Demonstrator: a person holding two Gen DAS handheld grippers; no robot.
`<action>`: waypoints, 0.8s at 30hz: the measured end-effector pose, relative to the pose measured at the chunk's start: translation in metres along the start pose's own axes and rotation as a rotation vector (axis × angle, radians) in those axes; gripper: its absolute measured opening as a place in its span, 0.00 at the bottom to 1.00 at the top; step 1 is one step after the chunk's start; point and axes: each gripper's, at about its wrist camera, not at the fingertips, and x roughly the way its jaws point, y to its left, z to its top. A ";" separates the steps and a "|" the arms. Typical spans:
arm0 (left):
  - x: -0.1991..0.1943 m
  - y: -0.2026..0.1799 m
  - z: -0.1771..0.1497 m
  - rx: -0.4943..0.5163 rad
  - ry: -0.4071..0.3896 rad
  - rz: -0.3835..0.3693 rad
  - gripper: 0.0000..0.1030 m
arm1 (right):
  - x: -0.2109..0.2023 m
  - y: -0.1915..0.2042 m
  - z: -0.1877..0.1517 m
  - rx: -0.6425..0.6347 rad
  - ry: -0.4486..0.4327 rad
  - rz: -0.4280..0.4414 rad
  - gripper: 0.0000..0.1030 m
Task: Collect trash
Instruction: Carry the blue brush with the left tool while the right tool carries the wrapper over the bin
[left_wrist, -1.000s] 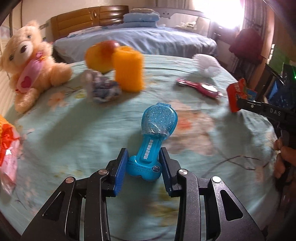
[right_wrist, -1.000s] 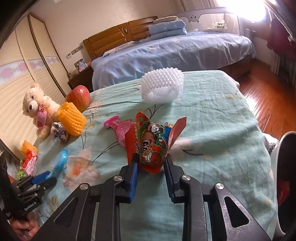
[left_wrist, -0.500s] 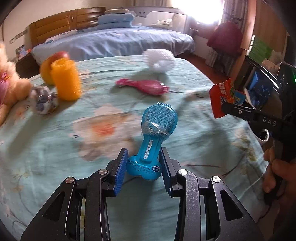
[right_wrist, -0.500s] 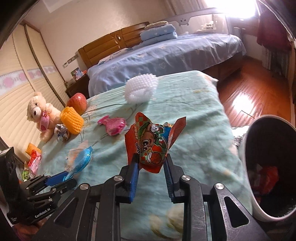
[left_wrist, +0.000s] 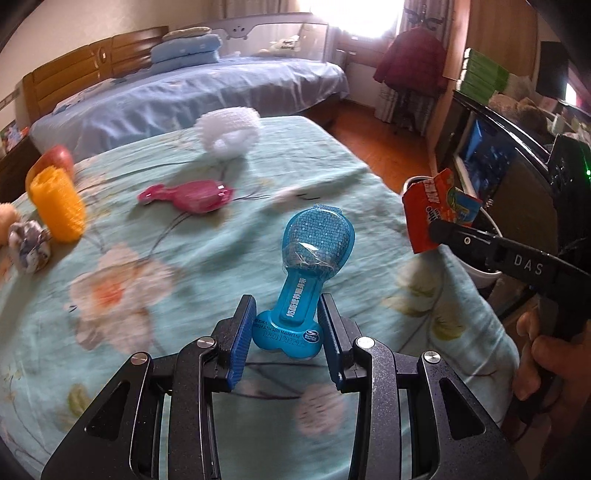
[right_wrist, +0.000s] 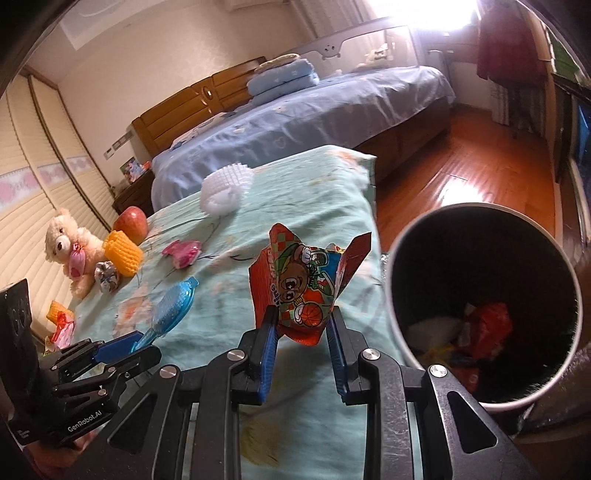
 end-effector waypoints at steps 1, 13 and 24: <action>0.000 -0.004 0.001 0.007 -0.001 -0.004 0.33 | -0.002 -0.003 -0.001 0.004 -0.002 -0.004 0.25; 0.008 -0.044 0.014 0.078 0.000 -0.044 0.33 | -0.022 -0.037 -0.008 0.044 -0.029 -0.059 0.25; 0.021 -0.079 0.027 0.131 0.005 -0.082 0.33 | -0.033 -0.064 -0.009 0.069 -0.044 -0.109 0.25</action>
